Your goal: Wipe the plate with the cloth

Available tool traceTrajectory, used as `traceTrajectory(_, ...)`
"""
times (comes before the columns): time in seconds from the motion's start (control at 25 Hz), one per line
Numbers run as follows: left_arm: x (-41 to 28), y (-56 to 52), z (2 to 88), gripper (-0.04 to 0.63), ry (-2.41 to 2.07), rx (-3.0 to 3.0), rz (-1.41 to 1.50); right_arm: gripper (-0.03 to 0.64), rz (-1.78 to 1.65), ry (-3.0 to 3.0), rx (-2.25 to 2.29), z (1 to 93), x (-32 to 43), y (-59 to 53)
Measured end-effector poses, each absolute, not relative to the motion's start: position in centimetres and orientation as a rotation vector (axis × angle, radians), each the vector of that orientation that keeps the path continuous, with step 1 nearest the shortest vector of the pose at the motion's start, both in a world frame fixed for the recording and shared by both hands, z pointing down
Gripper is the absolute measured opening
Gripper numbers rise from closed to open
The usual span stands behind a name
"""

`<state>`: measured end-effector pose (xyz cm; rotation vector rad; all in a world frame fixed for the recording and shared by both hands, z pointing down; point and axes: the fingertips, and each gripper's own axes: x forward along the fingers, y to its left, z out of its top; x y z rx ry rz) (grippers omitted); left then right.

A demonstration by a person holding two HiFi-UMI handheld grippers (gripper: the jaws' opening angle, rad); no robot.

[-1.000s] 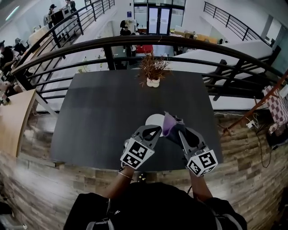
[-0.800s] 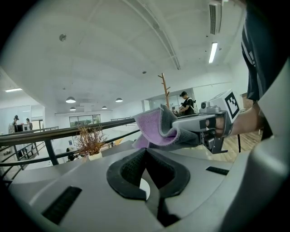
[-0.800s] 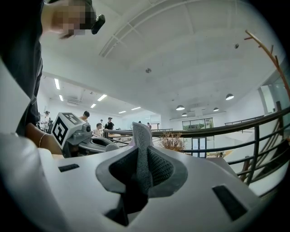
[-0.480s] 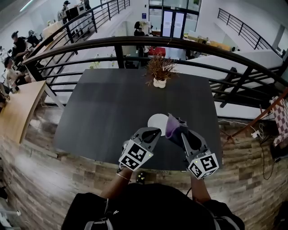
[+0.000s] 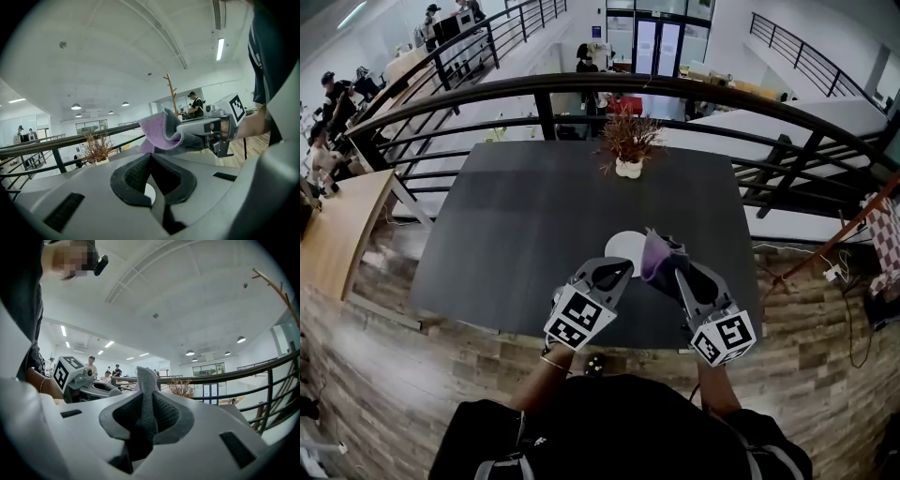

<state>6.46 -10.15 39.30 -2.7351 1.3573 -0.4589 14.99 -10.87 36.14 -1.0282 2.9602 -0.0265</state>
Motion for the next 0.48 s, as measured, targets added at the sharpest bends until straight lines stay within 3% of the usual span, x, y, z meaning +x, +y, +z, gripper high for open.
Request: traceTrajectory(0.48, 6.23, -9.72, 39.08, 0.008, 1.336, -2.739, -0.445, 0.058, -0.004, 2.966, -1.012, 35.99, 14.15, -10.02)
